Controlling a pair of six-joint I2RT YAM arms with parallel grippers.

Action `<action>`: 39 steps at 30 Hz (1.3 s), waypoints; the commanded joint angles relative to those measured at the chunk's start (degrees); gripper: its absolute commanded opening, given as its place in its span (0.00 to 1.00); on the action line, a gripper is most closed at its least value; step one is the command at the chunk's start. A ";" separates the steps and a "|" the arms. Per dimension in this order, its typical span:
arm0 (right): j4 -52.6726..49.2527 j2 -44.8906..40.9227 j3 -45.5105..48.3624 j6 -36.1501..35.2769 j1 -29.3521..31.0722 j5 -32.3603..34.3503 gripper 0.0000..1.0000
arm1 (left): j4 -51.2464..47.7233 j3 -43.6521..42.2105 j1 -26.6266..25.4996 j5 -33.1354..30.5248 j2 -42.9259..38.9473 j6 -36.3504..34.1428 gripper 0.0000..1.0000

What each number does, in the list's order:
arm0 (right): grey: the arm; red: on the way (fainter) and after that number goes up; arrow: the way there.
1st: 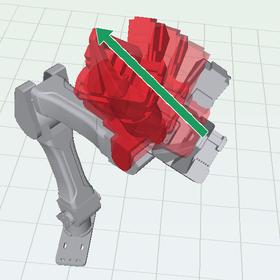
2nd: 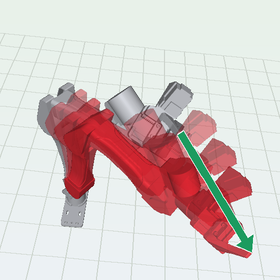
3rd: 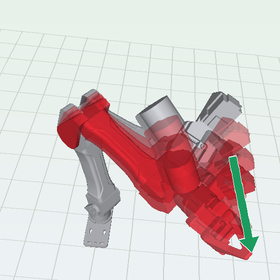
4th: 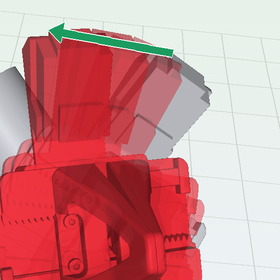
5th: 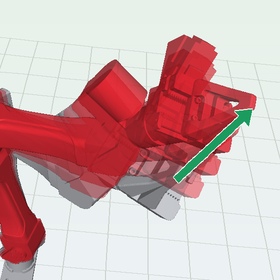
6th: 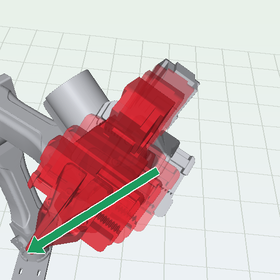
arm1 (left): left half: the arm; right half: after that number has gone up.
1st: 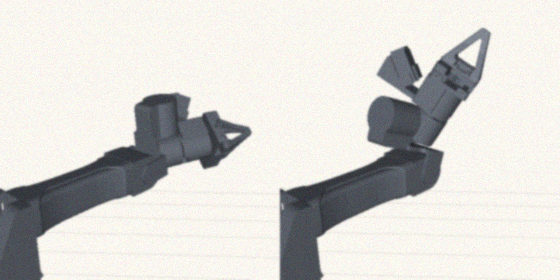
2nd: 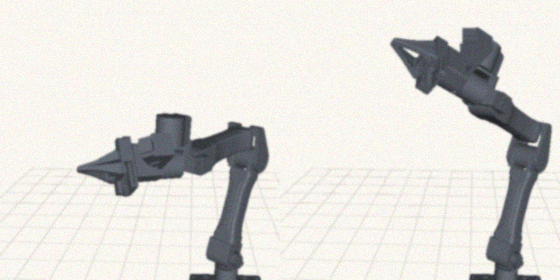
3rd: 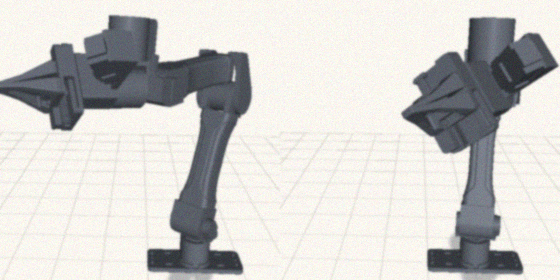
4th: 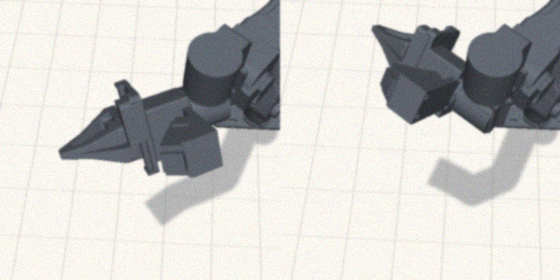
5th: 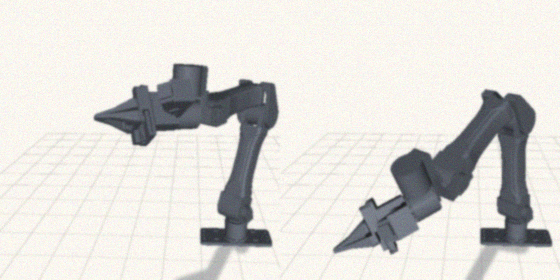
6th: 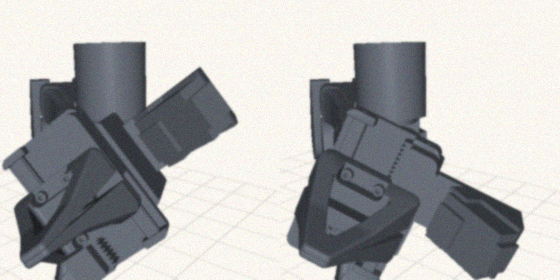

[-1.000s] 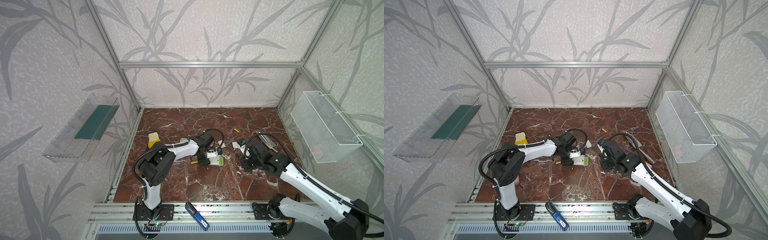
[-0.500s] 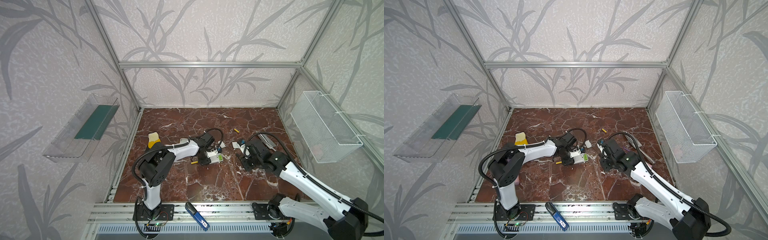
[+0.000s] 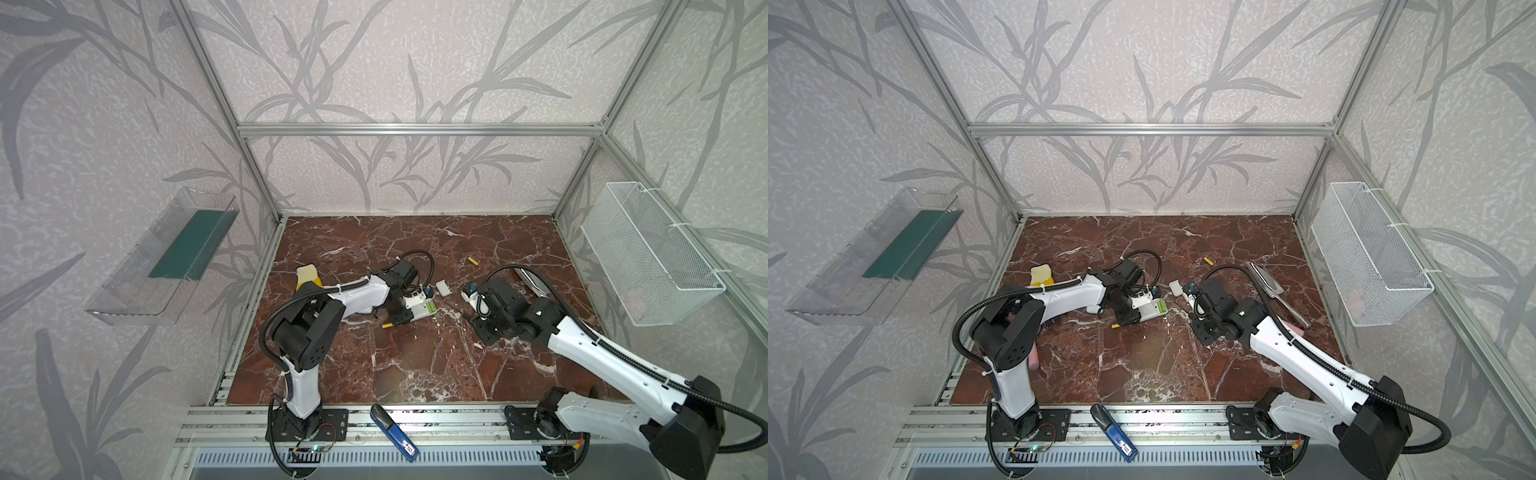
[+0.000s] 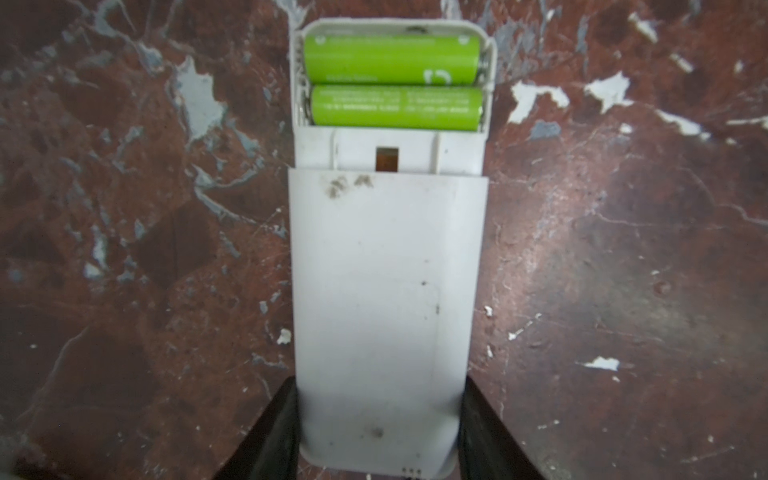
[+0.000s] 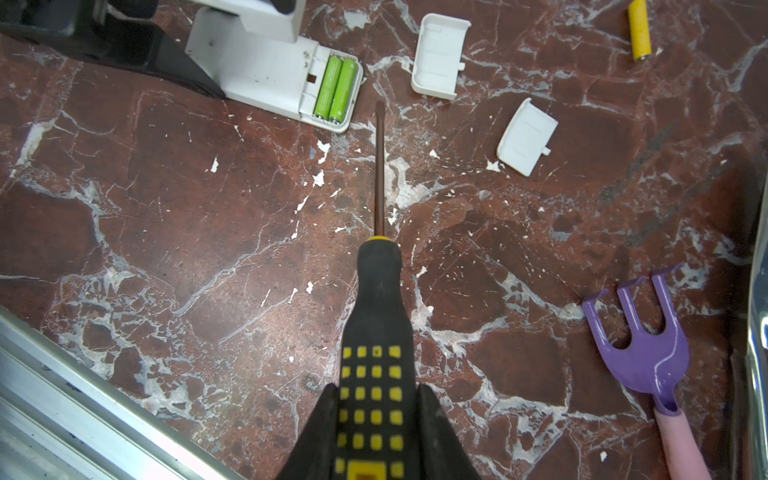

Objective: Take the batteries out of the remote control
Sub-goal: 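Push the screwdriver tip against the green batteries with the right gripper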

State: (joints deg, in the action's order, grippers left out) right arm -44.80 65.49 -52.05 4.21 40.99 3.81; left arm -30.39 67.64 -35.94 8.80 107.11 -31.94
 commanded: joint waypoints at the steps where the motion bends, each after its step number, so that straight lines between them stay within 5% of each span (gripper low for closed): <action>1: 0.48 1.29 -1.69 -0.63 1.30 -1.14 0.00 | -2.29 -1.19 0.85 -2.31 -0.11 -1.17 0.42; 16: 6.60 6.71 -0.96 0.85 4.27 -2.33 0.00 | -1.31 -1.96 0.83 -3.02 -0.04 -1.02 0.41; 39: 2.24 6.18 -1.29 1.78 4.22 -2.89 0.00 | -0.98 -2.20 0.80 -3.47 -0.18 -1.10 0.42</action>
State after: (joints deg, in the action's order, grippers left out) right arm -40.91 72.20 -52.07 5.37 44.95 1.48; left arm -29.67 67.07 -35.94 8.43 106.89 -32.40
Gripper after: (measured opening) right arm 0.284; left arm 0.510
